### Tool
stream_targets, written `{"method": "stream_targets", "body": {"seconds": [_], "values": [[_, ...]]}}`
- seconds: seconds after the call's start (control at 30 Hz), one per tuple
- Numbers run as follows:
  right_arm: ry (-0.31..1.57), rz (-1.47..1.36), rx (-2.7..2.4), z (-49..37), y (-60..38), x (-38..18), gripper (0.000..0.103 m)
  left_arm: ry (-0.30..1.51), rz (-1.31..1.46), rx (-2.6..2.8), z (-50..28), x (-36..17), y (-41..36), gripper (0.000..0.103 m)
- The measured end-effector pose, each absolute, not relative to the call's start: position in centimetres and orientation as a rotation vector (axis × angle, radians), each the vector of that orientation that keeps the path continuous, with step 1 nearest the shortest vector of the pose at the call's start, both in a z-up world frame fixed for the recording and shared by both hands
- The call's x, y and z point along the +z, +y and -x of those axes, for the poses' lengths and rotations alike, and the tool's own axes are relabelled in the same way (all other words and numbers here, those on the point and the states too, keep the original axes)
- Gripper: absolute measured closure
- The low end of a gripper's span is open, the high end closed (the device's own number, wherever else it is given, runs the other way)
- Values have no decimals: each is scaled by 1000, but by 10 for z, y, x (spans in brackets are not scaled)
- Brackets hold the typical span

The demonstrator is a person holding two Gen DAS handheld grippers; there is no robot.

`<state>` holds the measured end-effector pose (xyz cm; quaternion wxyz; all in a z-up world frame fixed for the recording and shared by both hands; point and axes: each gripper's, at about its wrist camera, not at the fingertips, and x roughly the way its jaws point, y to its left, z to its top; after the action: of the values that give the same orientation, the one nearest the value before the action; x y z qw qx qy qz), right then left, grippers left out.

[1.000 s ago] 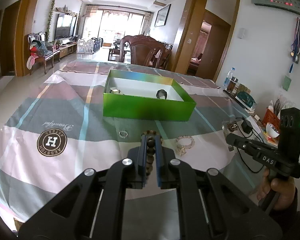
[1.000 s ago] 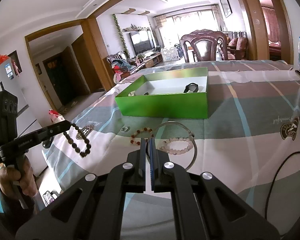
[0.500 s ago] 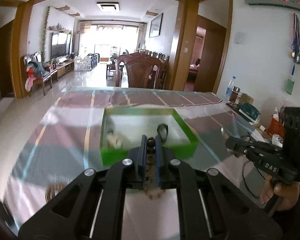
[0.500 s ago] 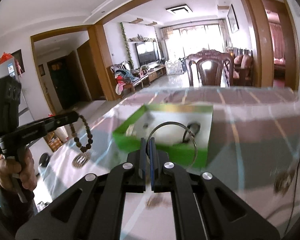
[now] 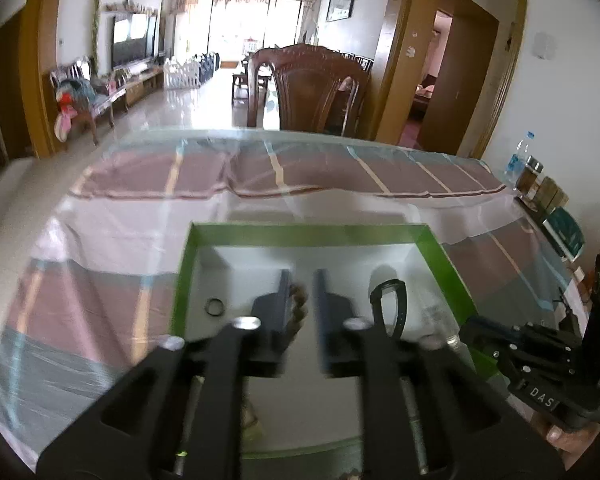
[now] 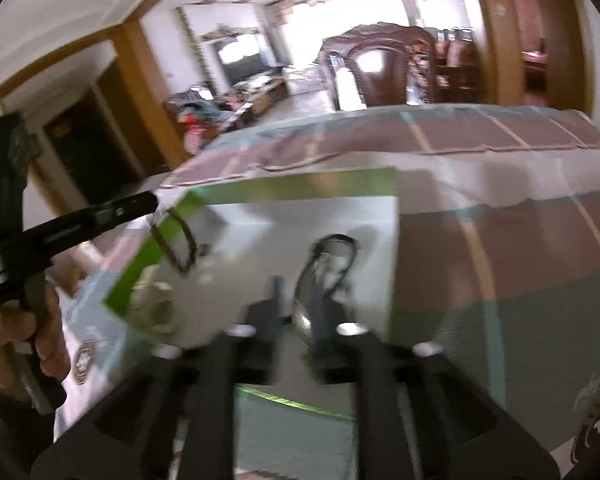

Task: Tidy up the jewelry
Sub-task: 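Open both grippers over the green box to drop both bracelets, then withdraw both open grippers back over the remaining jewelry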

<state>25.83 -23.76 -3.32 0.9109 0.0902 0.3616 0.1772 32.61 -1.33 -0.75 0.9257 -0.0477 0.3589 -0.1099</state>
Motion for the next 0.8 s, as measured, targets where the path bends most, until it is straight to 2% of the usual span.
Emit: {"method": "stream_targets", "body": {"seconds": [0.03, 0.07, 0.13, 0.2, 0.23, 0.27, 0.37, 0.5, 0.8], "values": [[742, -211, 350, -253, -242, -32, 50, 746, 104, -209, -325, -12, -10, 24], [725, -225, 357, -245, -243, -28, 45, 723, 111, -192, -315, -11, -6, 20], [654, -217, 389, -217, -246, -12, 41, 661, 114, -201, -287, -2, 1, 17], [559, -187, 380, -178, -251, 6, 31, 576, 114, -186, -241, 12, 12, 12], [502, -158, 355, -154, -253, 14, 21, 534, 114, -172, -218, 17, 17, 5], [470, -132, 336, -139, -253, 18, 14, 485, 113, -161, -191, 22, 21, 4], [407, -42, 284, -84, -247, 20, 12, 406, 80, -146, -124, 25, 26, 4], [468, -15, 275, -50, -236, 5, 12, 401, 40, -106, -59, 9, 25, 4], [520, 24, 283, -9, -211, -23, 12, 526, 101, -102, -21, -27, 30, 4]]}}
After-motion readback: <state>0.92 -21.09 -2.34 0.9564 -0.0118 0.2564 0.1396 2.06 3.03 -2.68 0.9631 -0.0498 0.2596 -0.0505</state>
